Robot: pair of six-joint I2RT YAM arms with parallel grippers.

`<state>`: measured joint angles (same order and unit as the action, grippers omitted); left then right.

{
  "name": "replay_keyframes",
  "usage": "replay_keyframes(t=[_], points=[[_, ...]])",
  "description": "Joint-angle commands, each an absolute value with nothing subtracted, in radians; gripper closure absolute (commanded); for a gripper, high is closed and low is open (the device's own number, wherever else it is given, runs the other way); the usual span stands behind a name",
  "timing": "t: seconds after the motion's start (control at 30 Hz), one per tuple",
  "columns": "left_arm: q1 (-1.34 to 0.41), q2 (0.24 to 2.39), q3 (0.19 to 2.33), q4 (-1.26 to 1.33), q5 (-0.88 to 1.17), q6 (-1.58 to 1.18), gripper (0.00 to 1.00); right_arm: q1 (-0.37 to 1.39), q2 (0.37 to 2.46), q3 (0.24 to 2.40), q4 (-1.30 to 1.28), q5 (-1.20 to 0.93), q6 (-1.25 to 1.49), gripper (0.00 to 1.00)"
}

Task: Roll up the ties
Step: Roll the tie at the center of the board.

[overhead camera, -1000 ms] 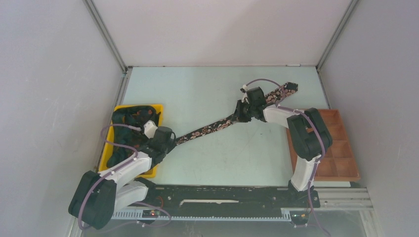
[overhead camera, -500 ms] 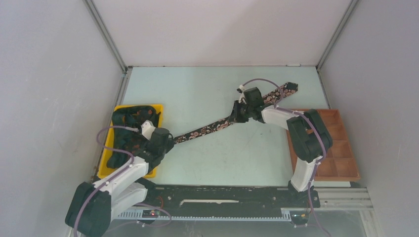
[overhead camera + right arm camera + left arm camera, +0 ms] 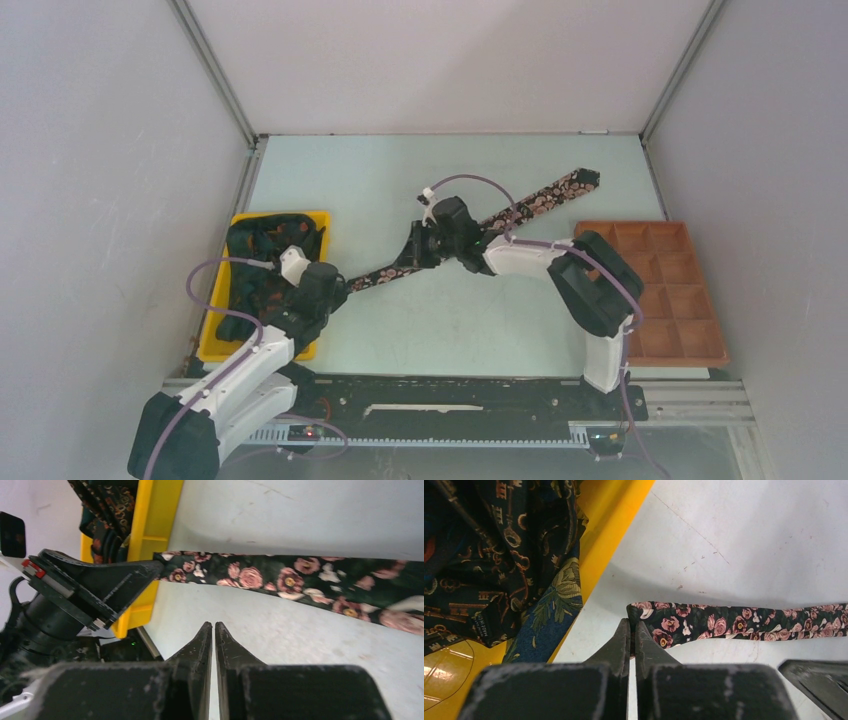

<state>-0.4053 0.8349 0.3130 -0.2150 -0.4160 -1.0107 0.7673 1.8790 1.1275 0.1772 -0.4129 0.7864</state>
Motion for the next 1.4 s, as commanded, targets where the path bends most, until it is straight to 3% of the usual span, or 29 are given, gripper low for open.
replay_keyframes(t=[0.0,0.37,1.37], points=[[-0.402,0.818,0.324,-0.224,-0.439,-0.986,1.00,0.808,1.976,1.218,0.295,-0.438,0.898,0.94],[-0.402,0.820,0.335,-0.248,-0.426,-0.985,1.00,0.862,2.143,1.383,0.269,-0.455,0.933,1.00],[-0.402,0.877,0.450,-0.319,-0.376,-1.000,1.00,0.916,2.312,1.472,0.276,-0.475,0.946,1.00]])
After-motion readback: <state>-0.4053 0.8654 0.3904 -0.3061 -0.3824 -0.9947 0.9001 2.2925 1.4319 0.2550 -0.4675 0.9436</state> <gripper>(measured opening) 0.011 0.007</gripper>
